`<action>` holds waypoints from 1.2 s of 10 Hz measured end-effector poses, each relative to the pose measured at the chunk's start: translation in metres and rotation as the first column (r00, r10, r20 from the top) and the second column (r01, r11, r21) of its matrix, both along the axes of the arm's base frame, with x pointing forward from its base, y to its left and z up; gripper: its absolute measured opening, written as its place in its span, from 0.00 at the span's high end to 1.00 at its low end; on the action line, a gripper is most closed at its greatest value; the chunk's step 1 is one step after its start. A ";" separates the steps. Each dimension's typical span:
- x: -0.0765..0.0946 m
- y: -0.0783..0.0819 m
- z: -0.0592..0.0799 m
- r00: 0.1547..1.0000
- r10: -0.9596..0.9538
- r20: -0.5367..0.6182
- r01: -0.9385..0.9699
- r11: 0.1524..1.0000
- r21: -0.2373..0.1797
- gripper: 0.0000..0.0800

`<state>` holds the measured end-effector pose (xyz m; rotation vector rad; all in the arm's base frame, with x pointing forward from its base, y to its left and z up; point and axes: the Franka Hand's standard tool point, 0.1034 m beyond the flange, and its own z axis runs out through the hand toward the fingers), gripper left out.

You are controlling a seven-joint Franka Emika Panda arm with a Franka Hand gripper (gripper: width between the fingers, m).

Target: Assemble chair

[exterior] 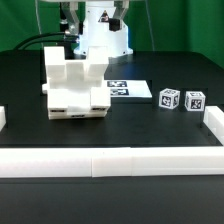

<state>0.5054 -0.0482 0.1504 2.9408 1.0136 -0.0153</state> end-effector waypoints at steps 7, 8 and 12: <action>-0.035 -0.038 0.012 0.939 -0.344 -0.021 0.344 0.939 -0.003 0.19; -0.034 -0.037 0.011 0.940 -0.340 -0.020 0.340 0.940 -0.004 0.19; -0.026 -0.038 0.005 0.910 -0.410 -0.055 0.412 0.911 0.022 0.19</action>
Offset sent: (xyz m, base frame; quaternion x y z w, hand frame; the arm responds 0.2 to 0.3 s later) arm -0.0376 -0.0419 0.0157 -0.0037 0.0010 0.1202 0.9927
